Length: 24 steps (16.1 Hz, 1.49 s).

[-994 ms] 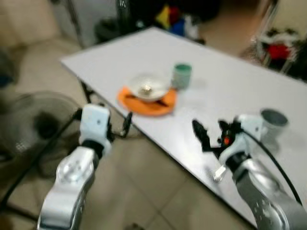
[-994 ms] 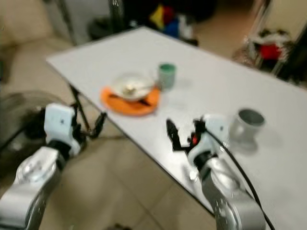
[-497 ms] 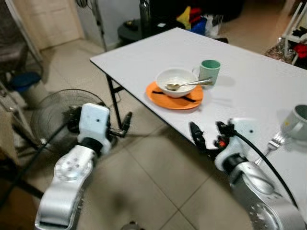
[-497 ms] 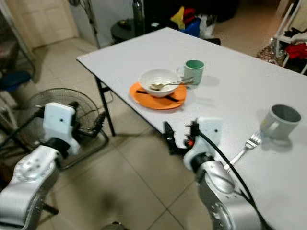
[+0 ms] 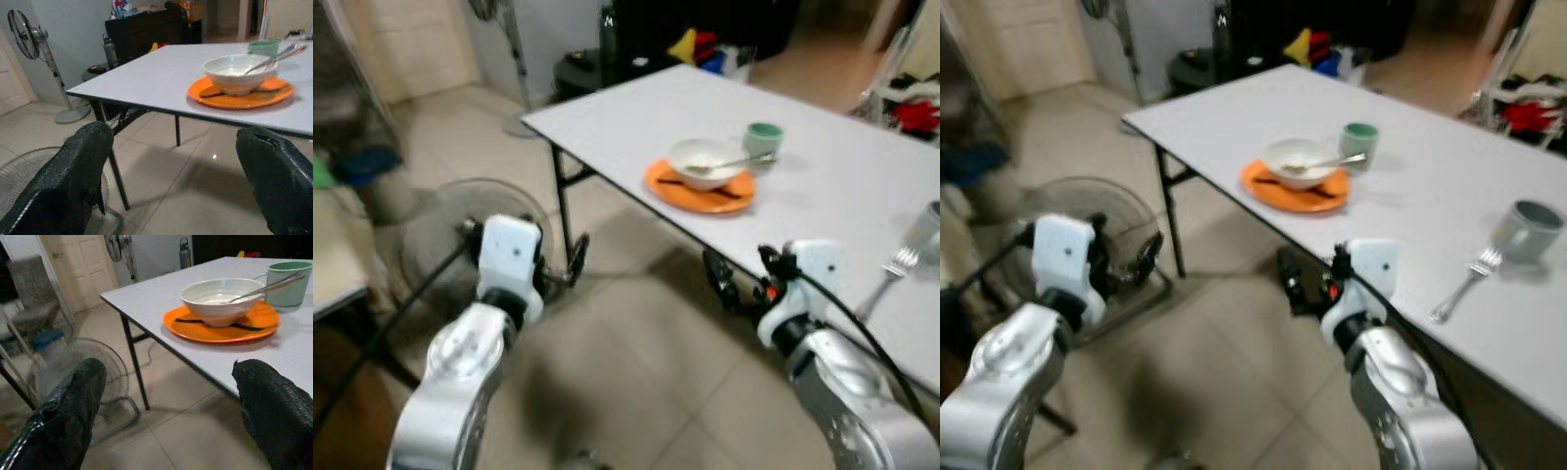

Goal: Setting the table

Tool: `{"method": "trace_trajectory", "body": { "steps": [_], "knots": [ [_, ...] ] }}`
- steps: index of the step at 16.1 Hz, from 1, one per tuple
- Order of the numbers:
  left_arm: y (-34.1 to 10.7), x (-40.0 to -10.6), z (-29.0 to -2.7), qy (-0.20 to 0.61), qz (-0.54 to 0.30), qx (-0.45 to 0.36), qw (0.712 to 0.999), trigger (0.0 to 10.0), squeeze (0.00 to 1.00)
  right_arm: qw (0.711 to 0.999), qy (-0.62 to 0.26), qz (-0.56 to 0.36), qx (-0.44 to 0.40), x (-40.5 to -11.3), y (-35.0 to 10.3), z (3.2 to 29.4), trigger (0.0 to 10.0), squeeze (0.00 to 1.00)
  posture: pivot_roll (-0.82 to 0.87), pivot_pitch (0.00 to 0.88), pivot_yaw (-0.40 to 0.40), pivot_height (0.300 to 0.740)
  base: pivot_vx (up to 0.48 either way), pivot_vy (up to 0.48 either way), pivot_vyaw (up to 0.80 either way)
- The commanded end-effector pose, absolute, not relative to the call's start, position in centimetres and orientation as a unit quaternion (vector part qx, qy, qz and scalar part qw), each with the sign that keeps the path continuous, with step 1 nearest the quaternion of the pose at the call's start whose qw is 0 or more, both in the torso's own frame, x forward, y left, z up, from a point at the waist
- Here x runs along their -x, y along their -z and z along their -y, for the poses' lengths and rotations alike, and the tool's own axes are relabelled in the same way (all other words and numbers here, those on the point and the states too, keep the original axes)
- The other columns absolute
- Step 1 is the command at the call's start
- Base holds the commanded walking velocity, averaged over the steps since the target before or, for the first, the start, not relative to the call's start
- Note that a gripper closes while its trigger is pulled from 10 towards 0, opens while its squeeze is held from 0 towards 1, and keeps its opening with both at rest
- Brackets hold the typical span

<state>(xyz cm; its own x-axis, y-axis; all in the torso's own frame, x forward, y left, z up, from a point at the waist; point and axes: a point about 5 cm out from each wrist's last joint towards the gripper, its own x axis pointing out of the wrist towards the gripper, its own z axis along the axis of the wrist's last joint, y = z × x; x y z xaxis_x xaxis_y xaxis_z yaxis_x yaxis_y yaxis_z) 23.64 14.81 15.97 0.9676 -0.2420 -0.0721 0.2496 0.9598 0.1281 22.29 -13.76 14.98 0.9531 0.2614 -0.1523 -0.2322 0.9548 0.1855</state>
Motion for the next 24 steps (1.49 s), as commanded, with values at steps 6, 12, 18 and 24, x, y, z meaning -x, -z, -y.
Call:
{"method": "trace_trajectory", "body": {
  "steps": [6, 12, 18, 24],
  "knots": [
    [-16.31, -23.83, -15.07, 0.117, -0.024, -0.075, 0.99, 10.0, 0.0, 0.981, -0.145, -0.09, -0.095, -22.39, -15.06, 13.32, 10.0, 0.0, 0.13, 0.0, 0.026, 0.74, 0.0, 0.331, 0.0],
    [-16.12, -23.68, -15.14, 0.117, -0.029, -0.073, 0.99, 10.0, 0.0, 0.98, -0.144, -0.098, -0.097, -22.25, -14.93, 13.38, 10.0, 0.0, 0.13, 0.0, 0.025, 0.74, 0.0, 0.331, 0.0],
    [-16.06, -23.46, -15.21, 0.112, -0.031, -0.071, 0.991, 10.0, 0.0, 0.98, -0.151, -0.097, -0.092, -22.4, -15.0, 13.34, 10.0, 0.0, 0.14, 0.0, 0.015, 0.74, 0.0, 0.33, 0.0],
    [-16.17, -23.37, -15.42, 0.107, -0.031, -0.073, 0.991, 10.0, 0.0, 0.978, -0.158, -0.095, -0.092, -22.66, -15.1, 13.12, 10.0, 0.0, 0.16, 0.0, 0.003, 0.74, 0.0, 0.334, 0.0]
  ]
}}
